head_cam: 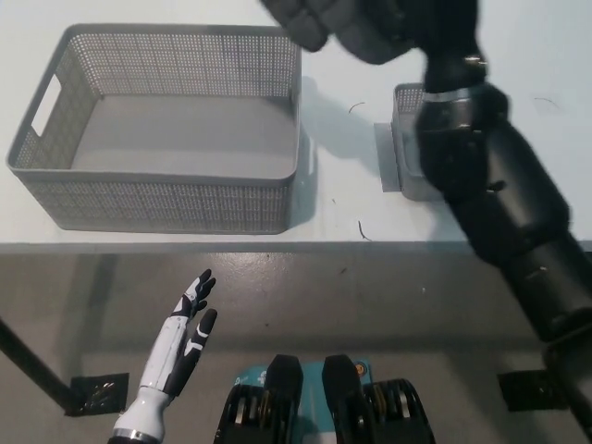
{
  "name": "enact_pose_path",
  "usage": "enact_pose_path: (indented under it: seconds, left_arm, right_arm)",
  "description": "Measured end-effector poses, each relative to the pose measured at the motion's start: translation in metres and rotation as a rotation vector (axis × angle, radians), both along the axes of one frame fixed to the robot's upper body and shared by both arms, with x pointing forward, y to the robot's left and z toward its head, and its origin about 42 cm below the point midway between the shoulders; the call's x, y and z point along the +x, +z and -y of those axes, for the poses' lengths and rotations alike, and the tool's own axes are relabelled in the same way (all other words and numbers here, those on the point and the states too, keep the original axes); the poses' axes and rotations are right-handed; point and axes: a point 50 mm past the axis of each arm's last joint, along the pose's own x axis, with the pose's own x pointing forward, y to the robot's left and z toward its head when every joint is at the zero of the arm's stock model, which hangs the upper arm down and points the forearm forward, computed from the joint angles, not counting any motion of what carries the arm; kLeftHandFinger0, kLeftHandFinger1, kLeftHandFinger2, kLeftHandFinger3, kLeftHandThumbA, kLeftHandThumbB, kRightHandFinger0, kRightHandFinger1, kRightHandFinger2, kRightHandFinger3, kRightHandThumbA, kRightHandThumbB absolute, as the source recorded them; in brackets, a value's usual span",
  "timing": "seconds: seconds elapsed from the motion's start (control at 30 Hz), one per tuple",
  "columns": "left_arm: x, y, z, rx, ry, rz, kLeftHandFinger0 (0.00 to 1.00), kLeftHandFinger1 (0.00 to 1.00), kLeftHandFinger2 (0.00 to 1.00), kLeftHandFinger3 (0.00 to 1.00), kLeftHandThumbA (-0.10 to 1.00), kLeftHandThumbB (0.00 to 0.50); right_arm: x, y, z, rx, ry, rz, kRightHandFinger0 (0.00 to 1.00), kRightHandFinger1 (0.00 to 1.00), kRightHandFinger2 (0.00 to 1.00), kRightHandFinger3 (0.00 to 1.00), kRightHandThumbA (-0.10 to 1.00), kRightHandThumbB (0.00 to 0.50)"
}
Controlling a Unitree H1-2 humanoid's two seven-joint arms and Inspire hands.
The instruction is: Usethe right hand to pick up a oven gloves on top of a leveled container and place it into another larger container on the left side
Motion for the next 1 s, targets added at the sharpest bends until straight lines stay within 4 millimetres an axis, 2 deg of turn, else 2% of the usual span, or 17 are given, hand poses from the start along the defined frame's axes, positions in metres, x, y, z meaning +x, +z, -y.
enact_pose_path:
  seconds: [0.07,0.13,0.27,0.3,0.33,0.37,0.4,0.43,0.47,0.5,0.53,0.6,0.67,0.7,0.73,0.9,1.0]
  left_arm:
    - [0.000,0.001,0.000,0.001,0.000,0.003,1.00,1.00,1.00,1.00,1.00,0.106]
    - [0.000,0.001,0.000,0.001,-0.001,0.004,1.00,1.00,1.00,1.00,1.00,0.105]
    - [0.000,0.001,0.000,0.006,-0.002,0.005,1.00,1.00,1.00,1.00,1.00,0.103]
    - [0.000,0.001,0.000,0.007,-0.003,0.005,1.00,1.00,1.00,1.00,1.00,0.109]
    - [0.000,0.001,0.000,0.007,-0.003,0.005,1.00,1.00,1.00,1.00,1.00,0.108]
    - [0.000,0.001,0.000,0.007,-0.003,0.006,1.00,1.00,1.00,1.00,1.00,0.105]
    - [0.000,0.002,0.001,0.008,-0.003,0.007,1.00,1.00,1.00,1.00,1.00,0.106]
    - [0.000,0.002,0.001,0.009,-0.003,0.009,1.00,1.00,1.00,1.00,1.00,0.106]
    - [0.000,0.002,0.000,0.010,-0.004,0.010,1.00,1.00,1.00,1.00,1.00,0.106]
    - [0.000,0.002,0.000,0.011,-0.004,0.009,1.00,1.00,1.00,1.00,1.00,0.103]
    - [0.000,0.002,0.000,0.011,-0.004,0.009,1.00,1.00,1.00,1.00,1.00,0.102]
    - [0.000,0.002,0.000,0.012,-0.004,0.006,1.00,1.00,1.00,1.00,1.00,0.095]
    - [-0.001,0.001,0.000,0.012,-0.004,0.004,1.00,1.00,1.00,1.00,1.00,0.100]
    - [-0.001,0.001,0.000,0.012,-0.004,0.004,1.00,1.00,1.00,1.00,1.00,0.109]
    - [-0.001,0.001,0.000,0.012,-0.004,0.004,1.00,1.00,1.00,1.00,1.00,0.111]
    - [-0.001,0.001,0.000,0.013,-0.004,0.004,1.00,1.00,1.00,1.00,1.00,0.102]
    - [-0.001,0.001,0.000,0.013,-0.005,0.004,1.00,1.00,1.00,1.00,1.00,0.096]
  right_arm:
    - [0.002,-0.001,-0.021,-0.025,0.022,-0.016,0.00,0.11,0.54,0.61,-0.10,0.161]
    - [0.003,-0.004,-0.037,-0.051,0.036,-0.028,0.00,0.10,0.56,0.62,-0.10,0.205]
    - [0.009,-0.013,-0.064,-0.105,0.053,-0.069,0.00,0.13,0.61,0.59,-0.10,0.184]
    - [0.010,-0.014,-0.071,-0.123,0.056,-0.080,0.00,0.16,0.64,0.59,-0.10,0.172]
    - [0.011,-0.017,-0.075,-0.137,0.057,-0.091,0.00,0.24,0.70,0.61,-0.10,0.197]
    - [0.011,-0.019,-0.080,-0.153,0.055,-0.107,0.00,0.26,0.68,0.59,-0.10,0.207]
    - [0.011,-0.020,-0.083,-0.164,0.051,-0.120,0.11,0.43,0.85,0.77,0.03,0.217]
    - [0.011,-0.022,-0.086,-0.174,0.043,-0.135,0.10,0.41,0.76,0.71,0.12,0.226]
    - [0.011,-0.023,-0.089,-0.184,0.032,-0.156,0.41,0.75,0.97,1.00,0.37,0.251]
    - [0.011,-0.025,-0.091,-0.202,0.019,-0.184,0.90,1.00,1.00,1.00,0.58,0.333]
    - [0.012,-0.027,-0.092,-0.213,0.012,-0.200,1.00,1.00,1.00,1.00,0.68,0.411]
    - [0.013,-0.031,-0.093,-0.244,-0.007,-0.244,1.00,1.00,1.00,1.00,0.81,0.486]
    - [0.015,-0.035,-0.092,-0.268,-0.025,-0.282,1.00,1.00,1.00,1.00,0.86,0.487]
    - [0.016,-0.038,-0.091,-0.282,-0.033,-0.303,1.00,1.00,1.00,1.00,0.96,0.497]
    - [0.017,-0.040,-0.090,-0.291,-0.040,-0.321,1.00,1.00,1.00,1.00,1.00,0.498]
    - [0.019,-0.048,-0.083,-0.343,-0.065,-0.420,1.00,1.00,1.00,1.00,1.00,0.490]
    - [0.014,-0.040,-0.080,-0.322,-0.035,-0.446,1.00,1.00,1.00,1.00,1.00,0.472]
